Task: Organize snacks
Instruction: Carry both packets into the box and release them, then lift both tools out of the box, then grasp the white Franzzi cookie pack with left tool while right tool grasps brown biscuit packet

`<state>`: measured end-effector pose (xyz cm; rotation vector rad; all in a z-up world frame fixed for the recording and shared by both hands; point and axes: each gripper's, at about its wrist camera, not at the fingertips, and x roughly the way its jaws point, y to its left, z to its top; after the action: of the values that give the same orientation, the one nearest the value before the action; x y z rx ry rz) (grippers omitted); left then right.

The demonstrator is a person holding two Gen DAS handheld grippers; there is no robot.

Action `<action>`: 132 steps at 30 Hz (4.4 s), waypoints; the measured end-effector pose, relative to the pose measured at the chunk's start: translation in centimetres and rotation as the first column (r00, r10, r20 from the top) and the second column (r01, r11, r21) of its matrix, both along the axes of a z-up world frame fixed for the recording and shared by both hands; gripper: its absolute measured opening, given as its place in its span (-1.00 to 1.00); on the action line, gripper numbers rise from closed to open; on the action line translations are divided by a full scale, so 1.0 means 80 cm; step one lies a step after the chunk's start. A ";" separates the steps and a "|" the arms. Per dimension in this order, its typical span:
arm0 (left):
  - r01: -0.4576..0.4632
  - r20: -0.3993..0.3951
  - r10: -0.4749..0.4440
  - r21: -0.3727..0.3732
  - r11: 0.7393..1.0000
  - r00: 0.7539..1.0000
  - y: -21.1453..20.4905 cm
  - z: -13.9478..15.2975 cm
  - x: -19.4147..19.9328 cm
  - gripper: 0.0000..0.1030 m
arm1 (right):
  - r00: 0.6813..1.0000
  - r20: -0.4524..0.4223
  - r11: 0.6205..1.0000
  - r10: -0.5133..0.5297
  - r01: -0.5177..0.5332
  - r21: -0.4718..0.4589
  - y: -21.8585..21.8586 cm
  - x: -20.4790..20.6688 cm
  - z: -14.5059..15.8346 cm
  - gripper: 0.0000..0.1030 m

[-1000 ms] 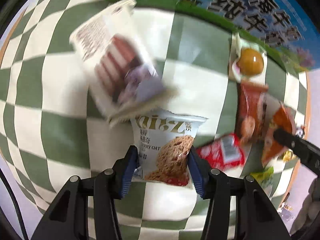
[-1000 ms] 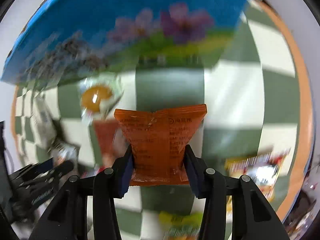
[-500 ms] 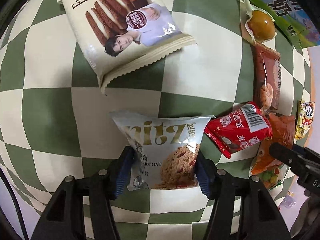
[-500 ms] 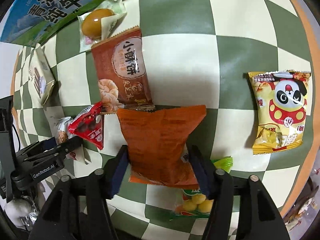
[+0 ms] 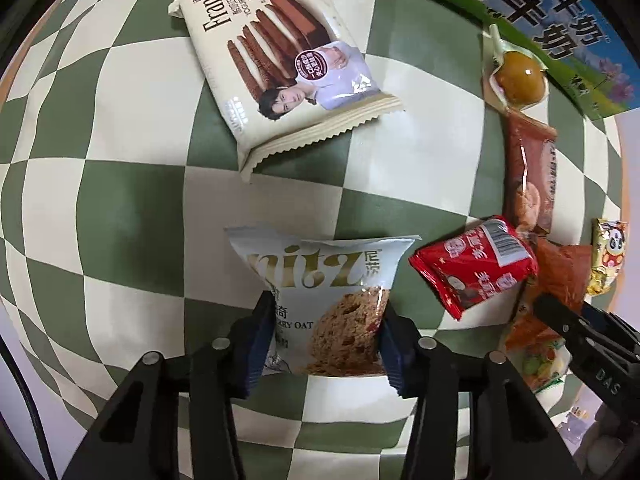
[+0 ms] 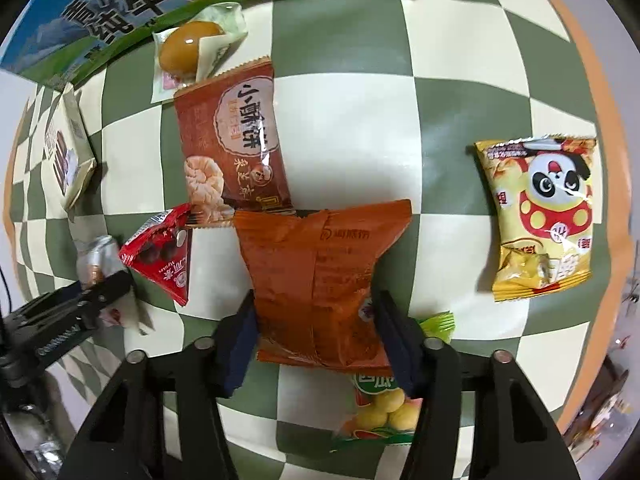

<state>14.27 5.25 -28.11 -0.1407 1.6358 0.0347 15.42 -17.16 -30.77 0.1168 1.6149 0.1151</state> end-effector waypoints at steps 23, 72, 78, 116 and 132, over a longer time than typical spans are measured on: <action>0.101 0.299 -0.043 -0.181 0.978 0.953 -0.020 0.253 0.153 -0.17 | 0.954 0.280 0.924 -0.103 -0.013 0.382 -0.019 0.124 0.257 -0.08; 0.065 0.429 -0.085 0.061 0.996 0.899 -0.011 0.241 0.237 0.62 | 0.937 0.347 0.995 -0.045 0.012 0.096 0.021 0.258 0.214 0.85; 0.079 0.539 -0.116 0.092 0.993 0.834 -0.017 0.282 0.186 0.62 | 0.891 0.452 0.998 -0.043 0.014 0.066 0.015 0.214 0.260 0.85; -0.253 0.014 0.261 -0.196 0.947 0.965 0.083 0.027 0.143 0.62 | 0.989 0.128 0.993 -0.074 0.061 0.103 0.046 0.122 0.045 0.85; 0.105 0.062 -0.108 0.051 0.993 0.992 0.012 -0.005 0.023 0.11 | 0.998 0.063 0.999 -0.026 0.023 0.036 0.037 0.049 -0.001 0.11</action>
<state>16.11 6.22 -28.52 -0.0179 1.5744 -0.0123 19.34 -14.17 -30.82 0.1589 1.5482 0.1276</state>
